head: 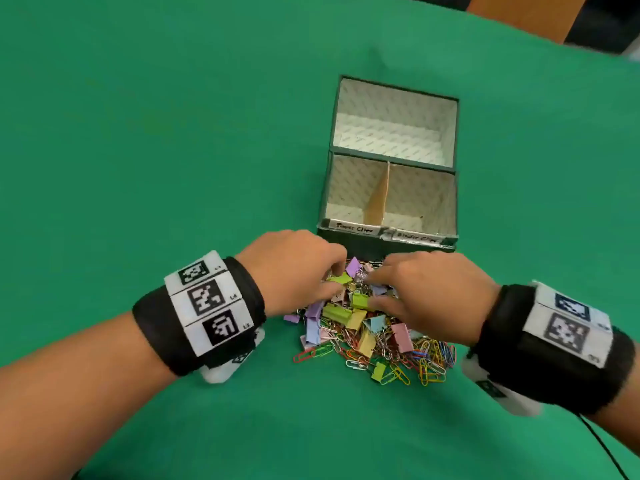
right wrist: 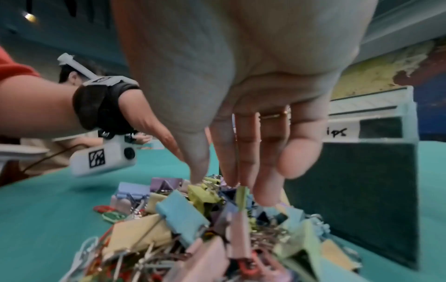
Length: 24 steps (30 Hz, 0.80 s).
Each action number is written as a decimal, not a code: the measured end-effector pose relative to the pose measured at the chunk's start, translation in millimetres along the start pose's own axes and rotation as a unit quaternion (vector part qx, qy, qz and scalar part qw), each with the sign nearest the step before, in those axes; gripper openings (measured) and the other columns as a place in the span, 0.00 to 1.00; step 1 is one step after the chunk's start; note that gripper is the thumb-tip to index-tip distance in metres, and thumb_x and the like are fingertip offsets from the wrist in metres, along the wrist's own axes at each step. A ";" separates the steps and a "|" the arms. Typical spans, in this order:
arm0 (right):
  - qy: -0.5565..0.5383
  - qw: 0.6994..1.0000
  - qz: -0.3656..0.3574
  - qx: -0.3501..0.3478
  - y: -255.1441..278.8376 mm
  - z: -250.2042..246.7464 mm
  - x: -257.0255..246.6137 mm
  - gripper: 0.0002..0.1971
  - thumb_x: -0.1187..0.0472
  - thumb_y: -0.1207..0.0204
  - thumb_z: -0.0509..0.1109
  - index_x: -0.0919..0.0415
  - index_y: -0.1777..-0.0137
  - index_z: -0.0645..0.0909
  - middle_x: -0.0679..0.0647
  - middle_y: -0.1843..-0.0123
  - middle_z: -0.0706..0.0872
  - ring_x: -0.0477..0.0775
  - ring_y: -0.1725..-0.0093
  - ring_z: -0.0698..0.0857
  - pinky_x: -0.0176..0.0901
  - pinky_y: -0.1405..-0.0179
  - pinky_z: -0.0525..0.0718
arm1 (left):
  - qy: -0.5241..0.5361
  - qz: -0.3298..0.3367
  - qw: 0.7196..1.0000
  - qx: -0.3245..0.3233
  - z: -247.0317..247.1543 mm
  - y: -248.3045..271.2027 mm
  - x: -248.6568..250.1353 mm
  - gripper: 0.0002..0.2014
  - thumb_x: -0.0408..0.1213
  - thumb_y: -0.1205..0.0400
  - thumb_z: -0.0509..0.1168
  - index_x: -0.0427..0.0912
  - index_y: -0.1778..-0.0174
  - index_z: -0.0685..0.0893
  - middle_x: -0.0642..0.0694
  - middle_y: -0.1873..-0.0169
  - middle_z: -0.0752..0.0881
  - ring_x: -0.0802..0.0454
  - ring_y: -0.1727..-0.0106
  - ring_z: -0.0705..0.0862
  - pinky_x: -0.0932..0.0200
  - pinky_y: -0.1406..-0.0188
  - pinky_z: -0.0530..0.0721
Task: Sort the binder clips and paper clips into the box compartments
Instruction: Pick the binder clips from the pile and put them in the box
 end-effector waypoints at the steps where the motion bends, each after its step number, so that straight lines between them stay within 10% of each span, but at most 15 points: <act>1: -0.003 1.000 0.003 0.005 -1.4 3.5 0.6 0.15 0.42 0.18 0.55 0.44 0.39 0.78 0.45 0.43 0.82 0.57 0.45 0.85 0.47 0.58 0.81 | -0.015 -0.011 1.000 -0.010 4.2 -2.2 3.7 0.15 0.59 0.20 0.60 0.55 0.44 0.78 0.52 0.52 0.86 0.47 0.51 0.84 0.53 0.57 0.83; 10: -0.090 0.995 0.024 0.045 2.3 12.1 31.9 0.11 0.45 0.22 0.66 0.49 0.50 0.84 0.48 0.50 0.86 0.56 0.51 0.85 0.49 0.56 0.84 | 0.002 -0.127 0.992 -0.025 7.4 -7.0 14.3 0.20 0.59 0.24 0.68 0.55 0.40 0.82 0.51 0.52 0.85 0.48 0.50 0.84 0.52 0.52 0.83; 24: -0.334 0.916 0.058 0.216 52.0 -11.4 61.6 0.09 0.50 0.24 0.72 0.39 0.44 0.84 0.41 0.58 0.89 0.44 0.61 0.86 0.41 0.54 0.84 | 0.015 -0.076 0.996 0.039 -8.5 0.2 21.0 0.15 0.46 0.23 0.65 0.56 0.40 0.79 0.51 0.57 0.89 0.48 0.53 0.85 0.51 0.51 0.85</act>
Point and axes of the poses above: each hand's wrist, its own y-axis away from the middle knuckle, its own z-axis out of the palm, x = y × z, the point moved 6 cm from there along -y, towards the middle knuckle
